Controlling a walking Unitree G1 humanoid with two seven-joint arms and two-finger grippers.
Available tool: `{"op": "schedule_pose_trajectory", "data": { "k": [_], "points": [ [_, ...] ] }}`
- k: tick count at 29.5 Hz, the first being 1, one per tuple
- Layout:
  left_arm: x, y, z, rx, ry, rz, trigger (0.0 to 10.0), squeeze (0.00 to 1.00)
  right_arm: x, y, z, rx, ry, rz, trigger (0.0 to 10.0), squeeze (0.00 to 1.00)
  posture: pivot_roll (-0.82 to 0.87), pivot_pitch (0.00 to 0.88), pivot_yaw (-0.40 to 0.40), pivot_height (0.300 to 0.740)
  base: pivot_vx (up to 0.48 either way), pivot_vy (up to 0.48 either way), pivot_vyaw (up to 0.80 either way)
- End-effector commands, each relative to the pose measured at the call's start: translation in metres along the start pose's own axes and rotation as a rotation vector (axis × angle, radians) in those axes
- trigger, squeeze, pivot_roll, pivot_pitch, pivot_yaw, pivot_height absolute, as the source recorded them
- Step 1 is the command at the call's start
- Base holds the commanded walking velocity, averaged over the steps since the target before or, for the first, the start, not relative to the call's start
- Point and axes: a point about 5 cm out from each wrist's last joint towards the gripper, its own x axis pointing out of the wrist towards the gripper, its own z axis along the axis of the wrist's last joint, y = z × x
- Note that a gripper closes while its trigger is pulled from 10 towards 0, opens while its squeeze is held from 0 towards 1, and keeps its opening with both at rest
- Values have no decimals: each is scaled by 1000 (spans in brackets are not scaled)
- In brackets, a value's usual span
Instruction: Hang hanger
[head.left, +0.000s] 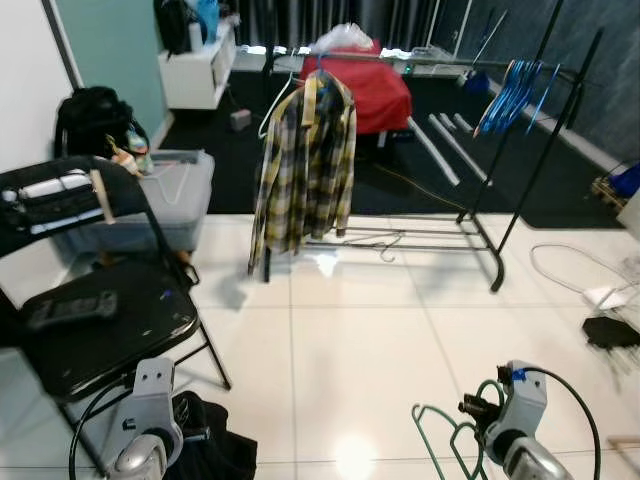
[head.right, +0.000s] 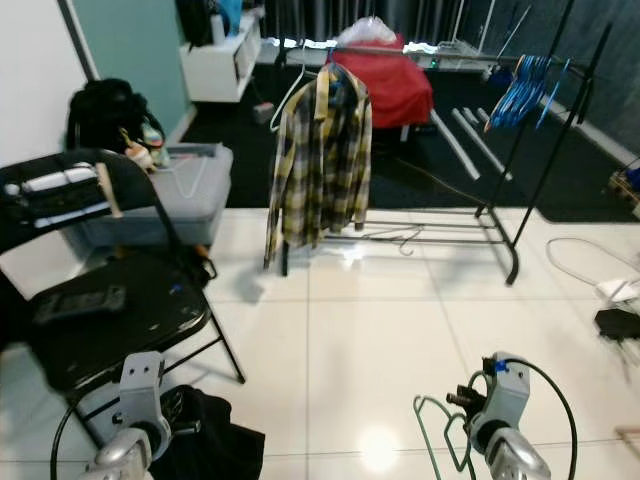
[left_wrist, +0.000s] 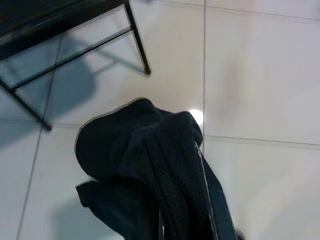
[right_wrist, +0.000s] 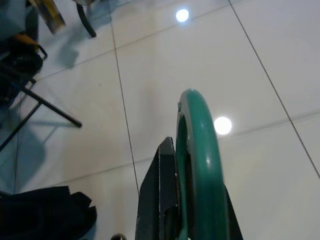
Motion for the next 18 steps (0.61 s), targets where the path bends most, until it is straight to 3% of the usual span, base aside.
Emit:
{"op": "schedule_pose_trajectory", "data": {
  "k": [1,3,8,10,15,18],
  "points": [
    [2,-2,5,26,-26,-18,10000,0,-2,-6,2,-1,-17,-21,10000,0,-2,0,-19,740,-480,0,0],
    [1,-3,3,25,-20,-24,10000,0,-3,-7,2,-3,-19,-26,10000,0,-4,0,-16,740,-480,0,-444],
    [-8,-14,-19,5,6,-111,10000,0,-7,-21,6,23,-30,-58,10000,0,-2,0,-24,740,0,0,-800],
    [-8,-14,-19,5,6,-111,10000,0,-7,-21,6,23,-30,-58,10000,0,-2,0,-24,740,0,0,-800],
    [-15,-18,-34,-35,35,-118,10000,0,-16,-36,2,30,-22,-117,10000,0,-24,0,-2,740,0,0,-800],
    [-17,-21,-40,-57,49,-126,10000,0,-30,-53,-9,32,-14,-167,10000,0,-69,0,50,740,0,0,-800]
  ]
}}
